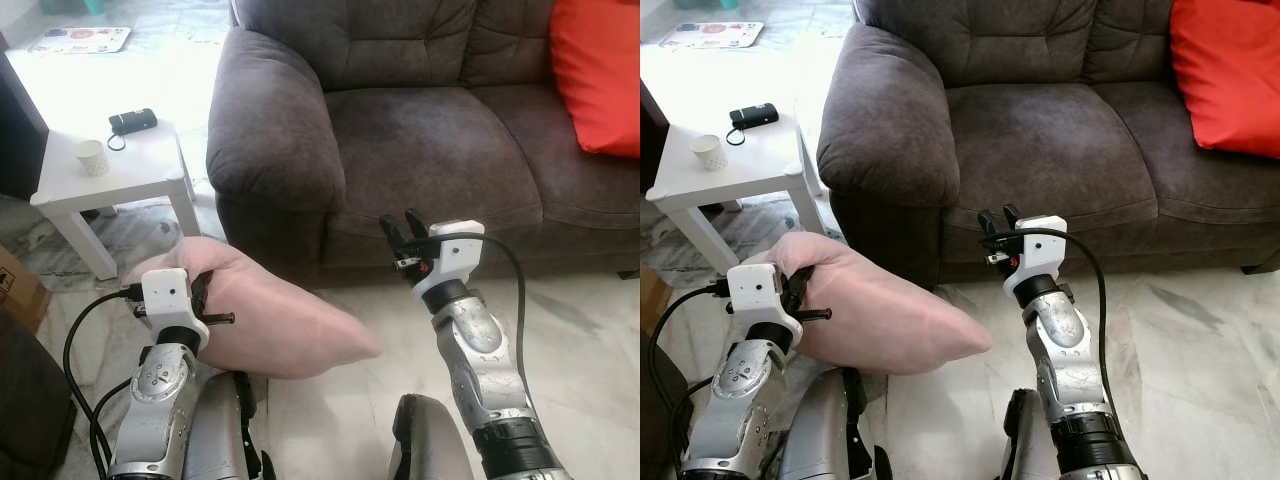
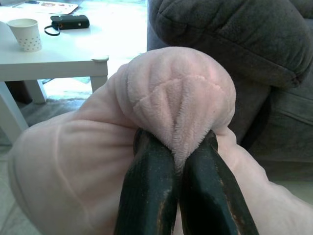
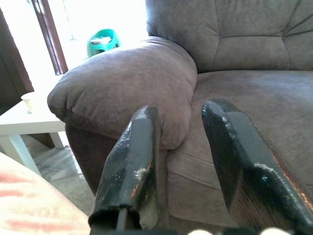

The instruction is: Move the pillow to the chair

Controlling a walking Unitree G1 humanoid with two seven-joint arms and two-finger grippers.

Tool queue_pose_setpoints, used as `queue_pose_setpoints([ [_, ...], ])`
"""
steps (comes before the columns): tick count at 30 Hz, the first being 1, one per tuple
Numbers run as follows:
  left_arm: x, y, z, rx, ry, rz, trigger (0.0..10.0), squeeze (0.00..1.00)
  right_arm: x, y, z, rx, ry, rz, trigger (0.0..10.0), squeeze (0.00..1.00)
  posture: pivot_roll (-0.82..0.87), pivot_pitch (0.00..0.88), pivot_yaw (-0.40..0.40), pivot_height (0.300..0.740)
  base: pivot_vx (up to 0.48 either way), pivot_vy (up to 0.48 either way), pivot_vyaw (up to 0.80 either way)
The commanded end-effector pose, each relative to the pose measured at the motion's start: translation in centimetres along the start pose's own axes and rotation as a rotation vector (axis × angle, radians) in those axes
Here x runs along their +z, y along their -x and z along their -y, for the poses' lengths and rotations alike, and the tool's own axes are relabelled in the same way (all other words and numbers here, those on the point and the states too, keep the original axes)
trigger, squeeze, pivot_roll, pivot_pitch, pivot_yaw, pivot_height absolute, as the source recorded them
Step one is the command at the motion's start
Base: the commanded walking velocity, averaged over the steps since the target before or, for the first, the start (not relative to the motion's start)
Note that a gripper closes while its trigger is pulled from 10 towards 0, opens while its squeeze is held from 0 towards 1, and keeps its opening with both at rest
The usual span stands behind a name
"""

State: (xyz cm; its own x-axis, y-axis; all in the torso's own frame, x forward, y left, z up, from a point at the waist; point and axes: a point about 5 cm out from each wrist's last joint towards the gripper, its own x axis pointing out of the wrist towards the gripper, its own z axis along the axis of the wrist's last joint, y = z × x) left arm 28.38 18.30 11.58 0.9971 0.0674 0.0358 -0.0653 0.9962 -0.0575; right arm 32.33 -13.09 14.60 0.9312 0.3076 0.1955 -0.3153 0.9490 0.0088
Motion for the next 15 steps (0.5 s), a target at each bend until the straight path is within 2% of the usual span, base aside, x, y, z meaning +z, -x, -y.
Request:
queue_pose_setpoints([
  [1,2.68,-0.23,0.16,-0.015,-0.018,0.118,10.0,0.00,0.04,0.27,0.23,-0.015,-0.011,0.009,10.0,0.00,0.06,0.079,-0.012,0.522,0.000,0.000,0.00],
  [15,2.73,-0.16,0.34,-0.025,-0.030,0.114,10.0,0.00,-0.01,0.26,0.11,-0.017,-0.024,0.014,10.0,0.00,0.07,0.073,-0.008,0.522,0.000,0.000,0.00],
])
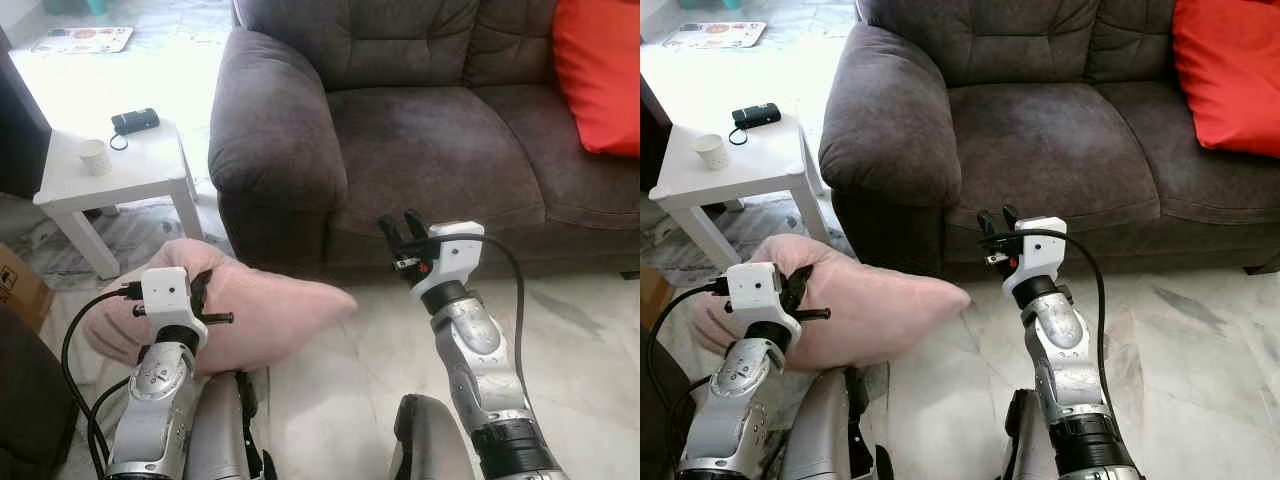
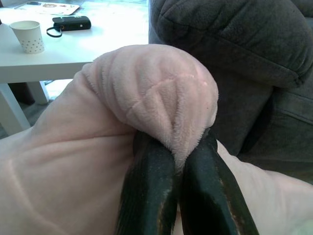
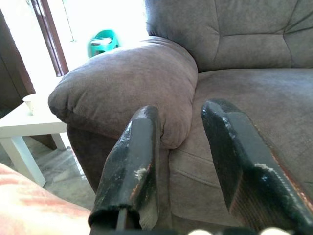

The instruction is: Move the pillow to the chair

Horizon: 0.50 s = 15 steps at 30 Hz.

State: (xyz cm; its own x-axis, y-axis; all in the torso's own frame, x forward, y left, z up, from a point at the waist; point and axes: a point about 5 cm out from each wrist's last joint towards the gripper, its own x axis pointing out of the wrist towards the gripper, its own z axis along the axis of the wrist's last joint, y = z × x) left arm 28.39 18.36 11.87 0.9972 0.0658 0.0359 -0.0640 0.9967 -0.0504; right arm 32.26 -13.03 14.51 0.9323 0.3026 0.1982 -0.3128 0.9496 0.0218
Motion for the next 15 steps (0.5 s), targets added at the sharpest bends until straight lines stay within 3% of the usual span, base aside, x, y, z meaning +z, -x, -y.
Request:
queue_pose_setpoints([
  [1,2.44,-0.12,0.35,-0.023,-0.023,0.113,10.0,0.00,0.08,0.19,0.19,-0.014,-0.014,0.013,10.0,0.00,0.07,0.071,-0.005,0.526,0.000,0.000,0.00],
  [15,2.43,-0.20,0.45,-0.035,-0.033,0.108,10.0,0.00,0.01,0.20,0.11,-0.019,-0.013,0.018,10.0,0.00,0.07,0.055,0.004,0.589,0.000,0.000,0.00],
])
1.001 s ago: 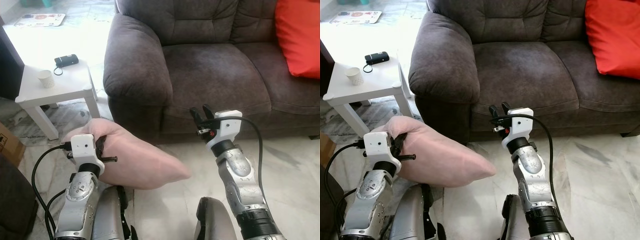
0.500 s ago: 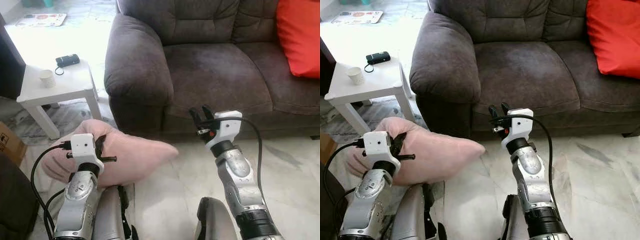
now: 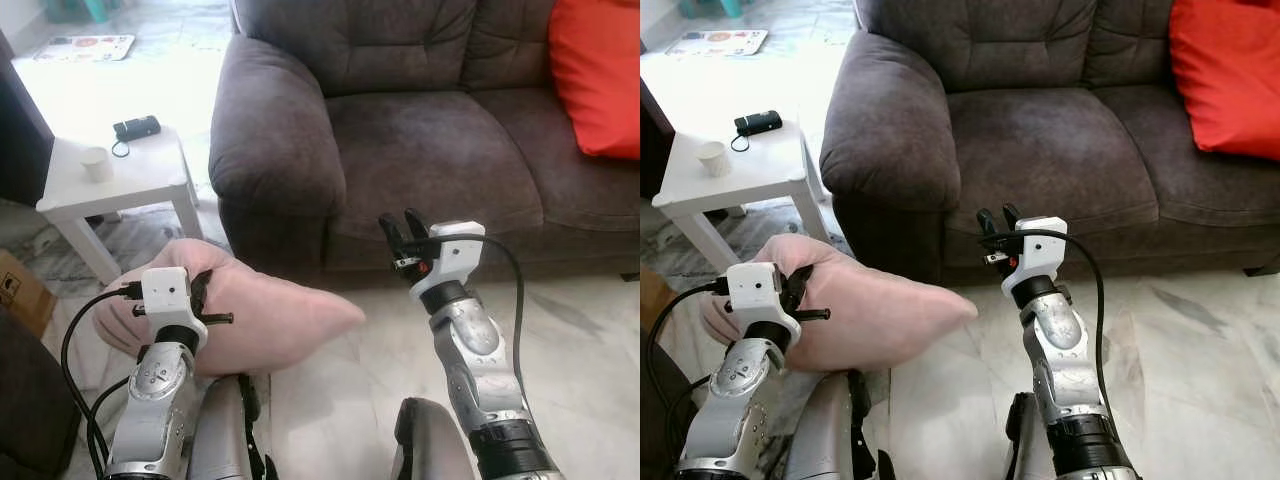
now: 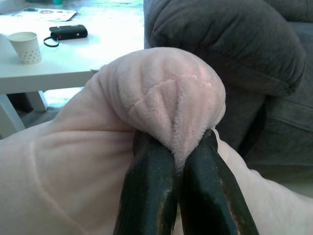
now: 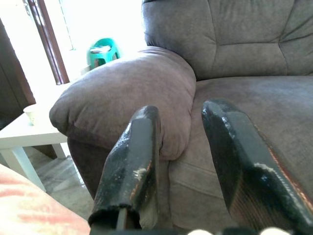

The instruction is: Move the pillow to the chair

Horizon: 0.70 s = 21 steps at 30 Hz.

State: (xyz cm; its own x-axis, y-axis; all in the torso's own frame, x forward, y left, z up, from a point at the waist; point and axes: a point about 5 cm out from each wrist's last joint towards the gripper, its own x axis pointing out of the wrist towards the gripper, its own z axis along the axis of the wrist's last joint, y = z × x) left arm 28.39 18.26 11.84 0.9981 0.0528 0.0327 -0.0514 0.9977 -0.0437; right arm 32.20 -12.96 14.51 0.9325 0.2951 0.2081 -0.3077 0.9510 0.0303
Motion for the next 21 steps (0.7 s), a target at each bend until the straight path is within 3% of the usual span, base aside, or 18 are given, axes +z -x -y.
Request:
queue_pose_setpoints([
  [1,2.46,-0.21,0.37,-0.024,-0.028,0.112,10.0,0.00,0.00,0.16,0.20,-0.013,-0.006,0.007,10.0,0.00,0.07,0.055,0.004,0.594,0.000,0.000,0.00],
  [21,2.46,-0.21,0.37,-0.024,-0.028,0.112,10.0,0.00,0.00,0.16,0.20,-0.013,-0.006,0.007,10.0,0.00,0.07,0.055,0.004,0.594,0.000,0.000,0.00],
])
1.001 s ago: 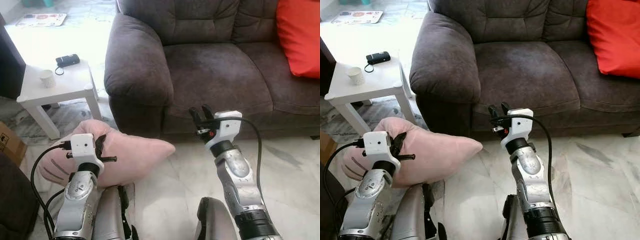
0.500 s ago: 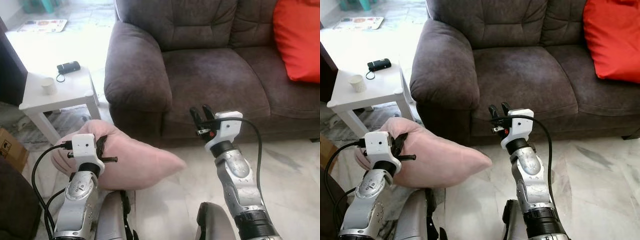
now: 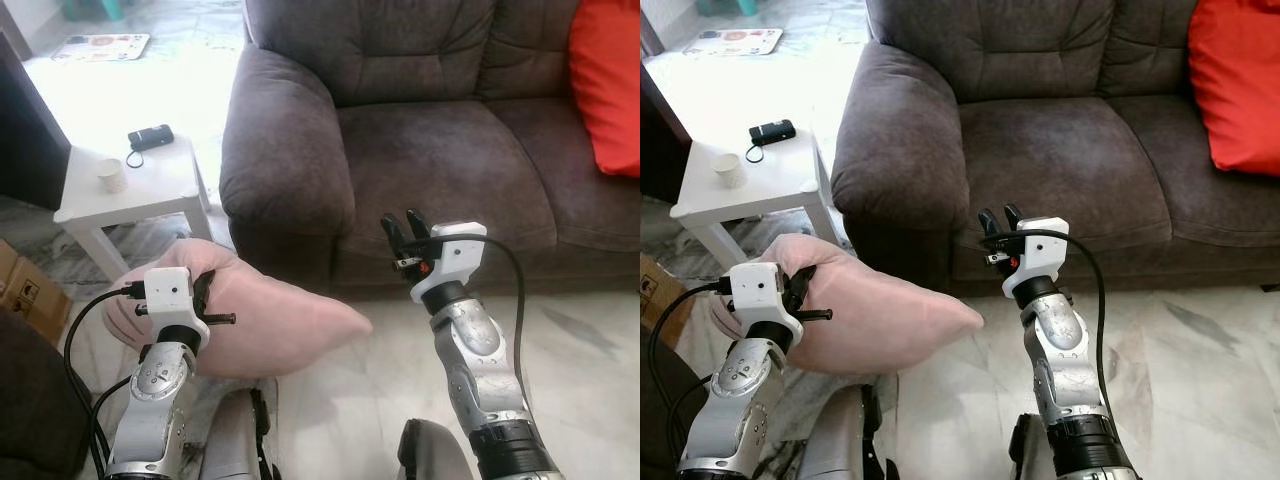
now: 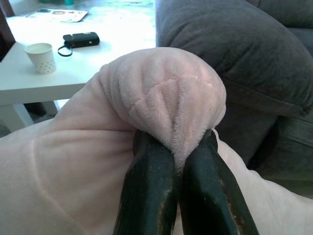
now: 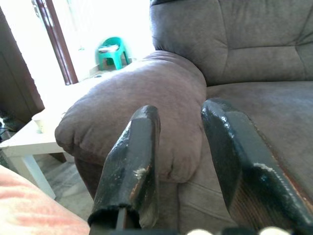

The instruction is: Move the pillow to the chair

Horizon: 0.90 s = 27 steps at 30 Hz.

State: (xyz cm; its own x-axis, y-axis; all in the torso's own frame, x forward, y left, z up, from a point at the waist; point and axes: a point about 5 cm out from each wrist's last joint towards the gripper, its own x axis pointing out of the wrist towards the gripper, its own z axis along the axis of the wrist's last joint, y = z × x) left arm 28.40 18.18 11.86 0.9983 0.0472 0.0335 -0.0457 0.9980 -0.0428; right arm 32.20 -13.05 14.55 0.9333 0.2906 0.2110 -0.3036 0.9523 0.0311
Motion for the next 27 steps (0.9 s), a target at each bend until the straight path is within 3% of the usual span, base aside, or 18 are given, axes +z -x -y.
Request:
queue_pose_setpoints([
  [1,2.45,-0.21,0.29,-0.018,-0.027,0.111,10.0,0.00,-0.04,0.15,0.12,-0.008,-0.006,0.004,10.0,0.00,0.07,0.055,0.004,0.594,0.000,0.000,0.00],
  [13,2.47,-0.27,0.12,-0.014,-0.030,0.109,10.0,0.00,-0.06,0.15,0.07,-0.005,-0.012,0.007,10.0,0.00,0.07,0.066,0.003,0.609,0.000,0.000,0.00],
  [27,2.38,-0.23,0.02,-0.013,-0.033,0.106,10.0,0.00,-0.09,0.16,-0.03,0.003,-0.013,0.005,10.0,0.00,0.07,0.066,0.002,0.699,0.000,0.000,0.00],
])
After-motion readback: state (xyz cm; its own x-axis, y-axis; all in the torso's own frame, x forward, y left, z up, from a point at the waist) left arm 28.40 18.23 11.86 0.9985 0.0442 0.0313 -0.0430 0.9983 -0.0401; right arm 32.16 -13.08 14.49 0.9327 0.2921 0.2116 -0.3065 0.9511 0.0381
